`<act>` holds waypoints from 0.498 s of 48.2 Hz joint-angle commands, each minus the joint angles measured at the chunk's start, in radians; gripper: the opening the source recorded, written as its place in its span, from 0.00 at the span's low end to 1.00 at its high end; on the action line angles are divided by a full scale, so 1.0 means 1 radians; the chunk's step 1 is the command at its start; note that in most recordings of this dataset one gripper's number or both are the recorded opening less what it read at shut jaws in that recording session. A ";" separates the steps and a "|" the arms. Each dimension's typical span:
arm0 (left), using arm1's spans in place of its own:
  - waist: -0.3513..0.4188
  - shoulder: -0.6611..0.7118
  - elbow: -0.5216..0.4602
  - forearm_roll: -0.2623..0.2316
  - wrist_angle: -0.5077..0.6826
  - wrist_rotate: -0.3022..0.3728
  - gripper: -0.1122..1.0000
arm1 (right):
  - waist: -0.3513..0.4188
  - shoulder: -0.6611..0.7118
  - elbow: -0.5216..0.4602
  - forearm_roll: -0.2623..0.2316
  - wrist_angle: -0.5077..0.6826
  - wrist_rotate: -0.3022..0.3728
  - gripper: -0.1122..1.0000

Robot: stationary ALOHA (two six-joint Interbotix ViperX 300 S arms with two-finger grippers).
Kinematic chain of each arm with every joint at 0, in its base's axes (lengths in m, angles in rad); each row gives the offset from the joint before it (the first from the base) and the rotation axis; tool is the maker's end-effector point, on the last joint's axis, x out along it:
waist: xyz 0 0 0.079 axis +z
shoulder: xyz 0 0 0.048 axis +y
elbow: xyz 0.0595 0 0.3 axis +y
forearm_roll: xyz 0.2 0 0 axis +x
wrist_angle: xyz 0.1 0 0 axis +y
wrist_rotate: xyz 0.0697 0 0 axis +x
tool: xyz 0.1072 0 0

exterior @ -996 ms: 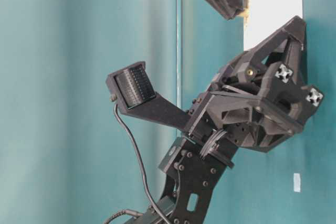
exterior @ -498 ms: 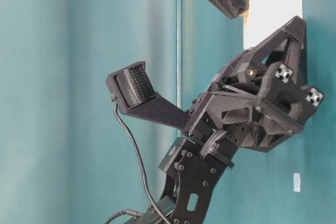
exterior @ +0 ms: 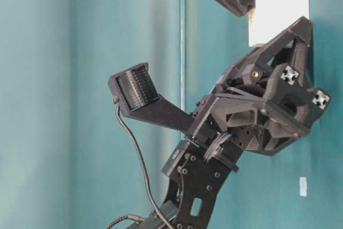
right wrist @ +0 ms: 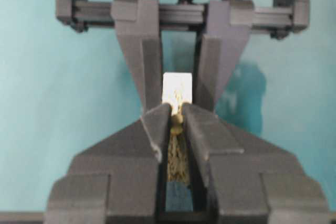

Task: Move the wooden board into place and insert the rod into its hole.
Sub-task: 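Push the dowel down into the hole with the right gripper, then open the right gripper and lift it away from the dowel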

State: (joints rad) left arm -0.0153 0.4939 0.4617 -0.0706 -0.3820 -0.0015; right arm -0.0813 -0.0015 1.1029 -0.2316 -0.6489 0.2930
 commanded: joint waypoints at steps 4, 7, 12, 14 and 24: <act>-0.011 0.000 0.012 0.003 0.034 -0.005 0.29 | 0.020 0.000 -0.049 -0.002 0.066 0.003 0.20; -0.011 -0.002 0.011 0.005 0.038 -0.005 0.29 | 0.020 0.002 -0.054 0.000 0.077 0.003 0.20; -0.011 -0.005 0.011 0.003 0.041 -0.005 0.29 | 0.020 0.000 -0.054 0.000 0.084 0.005 0.20; -0.011 -0.005 0.012 0.003 0.041 -0.005 0.29 | 0.020 0.000 -0.052 0.000 0.086 0.005 0.20; -0.011 -0.008 0.012 0.005 0.043 -0.005 0.29 | 0.020 -0.028 -0.057 0.005 0.127 0.048 0.59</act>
State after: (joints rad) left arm -0.0153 0.4893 0.4617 -0.0706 -0.3712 -0.0015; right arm -0.0644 -0.0077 1.0584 -0.2270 -0.5400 0.3329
